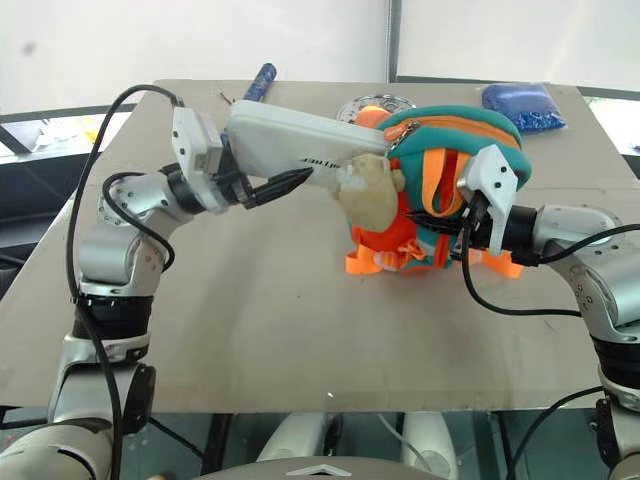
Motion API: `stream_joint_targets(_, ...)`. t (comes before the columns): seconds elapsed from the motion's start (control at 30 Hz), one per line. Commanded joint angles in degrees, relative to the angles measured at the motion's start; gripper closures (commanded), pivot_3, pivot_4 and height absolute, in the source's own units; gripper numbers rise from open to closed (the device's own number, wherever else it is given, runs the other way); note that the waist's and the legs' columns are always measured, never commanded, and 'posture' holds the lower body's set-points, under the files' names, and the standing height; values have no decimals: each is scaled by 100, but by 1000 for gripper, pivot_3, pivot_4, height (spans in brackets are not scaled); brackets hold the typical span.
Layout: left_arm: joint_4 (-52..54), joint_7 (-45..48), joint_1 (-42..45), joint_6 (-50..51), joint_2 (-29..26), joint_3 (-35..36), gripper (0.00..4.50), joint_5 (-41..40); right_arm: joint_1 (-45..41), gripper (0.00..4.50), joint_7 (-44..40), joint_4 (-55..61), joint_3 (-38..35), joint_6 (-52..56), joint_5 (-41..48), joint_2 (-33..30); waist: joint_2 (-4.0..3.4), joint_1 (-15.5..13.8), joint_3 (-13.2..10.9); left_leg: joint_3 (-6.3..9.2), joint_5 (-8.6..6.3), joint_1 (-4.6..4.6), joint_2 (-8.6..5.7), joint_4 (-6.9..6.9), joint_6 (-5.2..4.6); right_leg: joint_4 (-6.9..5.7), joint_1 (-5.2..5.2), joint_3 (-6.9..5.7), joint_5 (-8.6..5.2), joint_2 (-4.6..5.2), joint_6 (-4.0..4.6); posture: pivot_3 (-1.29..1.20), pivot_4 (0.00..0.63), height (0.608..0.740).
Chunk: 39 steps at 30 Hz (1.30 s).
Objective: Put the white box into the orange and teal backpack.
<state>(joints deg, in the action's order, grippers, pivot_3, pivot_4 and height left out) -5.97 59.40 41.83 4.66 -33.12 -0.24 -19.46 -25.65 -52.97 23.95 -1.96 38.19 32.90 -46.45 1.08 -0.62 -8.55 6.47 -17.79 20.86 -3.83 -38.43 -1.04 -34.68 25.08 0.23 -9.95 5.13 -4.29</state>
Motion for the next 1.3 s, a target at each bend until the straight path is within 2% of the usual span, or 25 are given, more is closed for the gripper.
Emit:
stream_joint_targets(0.03, -147, 54, 405, -452, 238, -301, 1648, 315, 0, 4358, -101, 226, 20, -102, 24, -27, 0, -1, 0, -3, 0, 0, 0, 0, 0, 1, -1, 0, 0, 0, 0, 0, 150, 733)
stream_joint_targets(0.2, -315, -225, 681, -493, 1031, -1127, 1648, 982, -94, 4358, 14, 267, -1, -50, 97, 125, 1, -7, 0, 0, 0, 2, -1, -4, -1, -1, -2, -1, 0, 1, -1, 0, 150, 733)
stream_joint_targets(0.33, -838, -495, 946, -519, 1814, -1825, 1648, 1626, -131, 4358, 101, 267, 0, -52, 79, 220, 1, -9, 1, -4, 0, 2, -2, -4, -1, -3, -2, -1, 1, 0, -1, 0, 150, 733)
stream_joint_targets(0.47, -1502, -652, 1142, -351, 2327, -2104, 1648, 2043, -114, 4358, 275, 371, -50, 26, 102, 272, 1, -42, 1, 5, 0, 0, -4, -13, -1, 1, -17, -12, 1, 0, -2, 0, 150, 733)
stream_joint_targets(0.5, -1611, -731, 1172, -269, 2422, -2009, 853, 2011, -83, 4500, 313, 406, -72, 43, 111, 269, 1, -40, 2, 5, 0, -1, -5, -14, -2, 1, -20, -12, 1, 0, -2, 0, 150, 733)
stream_joint_targets(0.53, -1701, -735, 1185, -212, 2427, -1954, 573, 2019, -43, 4500, 354, 440, -103, 61, 124, 268, 1, -41, 2, 7, 0, -4, -5, -15, -2, 2, -24, -13, 1, 0, -2, 0, 150, 733)
stream_joint_targets(0.6, -1651, -441, 1086, -492, 2186, -1840, 34, 1930, 49, 4500, 437, 477, -183, 78, 130, 271, 1, -34, 2, 12, 0, -7, -5, -16, -2, 2, -28, -18, 0, 1, -2, 0, 150, 733)
stream_joint_targets(0.8, -849, 491, 617, -105, 1317, -1176, 34, 996, 154, 4500, 640, 466, -311, 67, 95, 323, -2, 65, 3, 30, 0, -15, 1, -14, -2, -4, -25, -10, 1, 0, -2, 0, 150, 733)
stream_joint_targets(1.07, -149, 876, 385, 1963, 296, 151, 34, -704, 49, 4500, 797, 332, -327, 37, 32, 359, -4, 146, 2, 39, 0, -14, 2, -13, -1, -9, -20, -11, 0, -3, -3, 0, 150, 733)
stream_joint_targets(1.2, 105, 714, 400, 2723, 141, 546, 34, -1315, 18, 4500, 746, 241, -308, -7, 3, 331, -4, 131, 2, 40, 0, -13, 3, -12, -1, -7, -19, -11, 0, -4, -3, 0, 150, 733)
stream_joint_targets(1.27, 389, 738, 311, 2917, 120, 501, 554, -1456, 0, 4500, 728, 207, -289, -29, -16, 341, -4, 104, 2, 46, 0, -11, 3, -14, -1, -6, -21, -13, 0, -2, -3, 0, 150, 733)
stream_joint_targets(1.3, 553, 737, 239, 2960, 122, 430, 958, -1473, -12, 4500, 725, 193, -277, -37, -24, 349, -4, 105, 2, 47, 0, -11, 2, -15, -1, -5, -24, -14, 0, -1, -3, 0, 150, 733)
